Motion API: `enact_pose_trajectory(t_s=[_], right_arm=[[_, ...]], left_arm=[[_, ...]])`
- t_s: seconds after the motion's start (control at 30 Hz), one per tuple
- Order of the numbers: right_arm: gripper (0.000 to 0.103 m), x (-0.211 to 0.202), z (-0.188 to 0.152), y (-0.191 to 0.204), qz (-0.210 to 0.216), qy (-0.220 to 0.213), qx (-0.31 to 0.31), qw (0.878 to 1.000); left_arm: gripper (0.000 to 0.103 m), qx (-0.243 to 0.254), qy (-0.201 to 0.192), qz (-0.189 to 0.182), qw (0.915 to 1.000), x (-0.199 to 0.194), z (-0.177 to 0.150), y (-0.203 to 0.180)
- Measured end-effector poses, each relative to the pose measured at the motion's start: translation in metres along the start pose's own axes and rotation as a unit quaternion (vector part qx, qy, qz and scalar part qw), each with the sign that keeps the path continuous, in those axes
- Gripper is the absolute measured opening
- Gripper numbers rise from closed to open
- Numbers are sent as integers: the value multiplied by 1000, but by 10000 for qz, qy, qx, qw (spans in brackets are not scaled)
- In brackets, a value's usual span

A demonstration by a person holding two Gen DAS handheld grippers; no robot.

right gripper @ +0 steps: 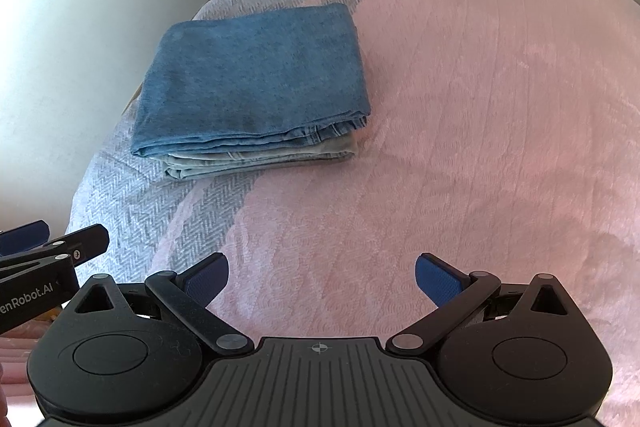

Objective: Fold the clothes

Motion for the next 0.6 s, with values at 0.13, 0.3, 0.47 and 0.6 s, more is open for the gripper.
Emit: enact_pose_trajectory(t_s=[0.13,0.3,0.47,0.6], right_arm=[[102,4,1,1,-5,52,0,10000],[102,8,2,0,-10,108,2,9999],[102,12,3,0,-31,150,27,9999],[102,14,3,0,-43,165,44,9998]], left_arm=[[67,10,30,-20,10000,4,1,0],[67,22,67,-45,10000,8,3,1],[67,37,88,-68,9999,13,4,0],[67,50,92,-83,9999,16,6,-1]])
Point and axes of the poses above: each gripper's, at about its wrist camera, not at the fingertips, and x roughly the way its jaws point, y to its left, z to its top, the point moved 1 cm from there along x, roughly the way its jaws point, and after that the axes turned 4 degrees about -x, right-handed, at the moved point
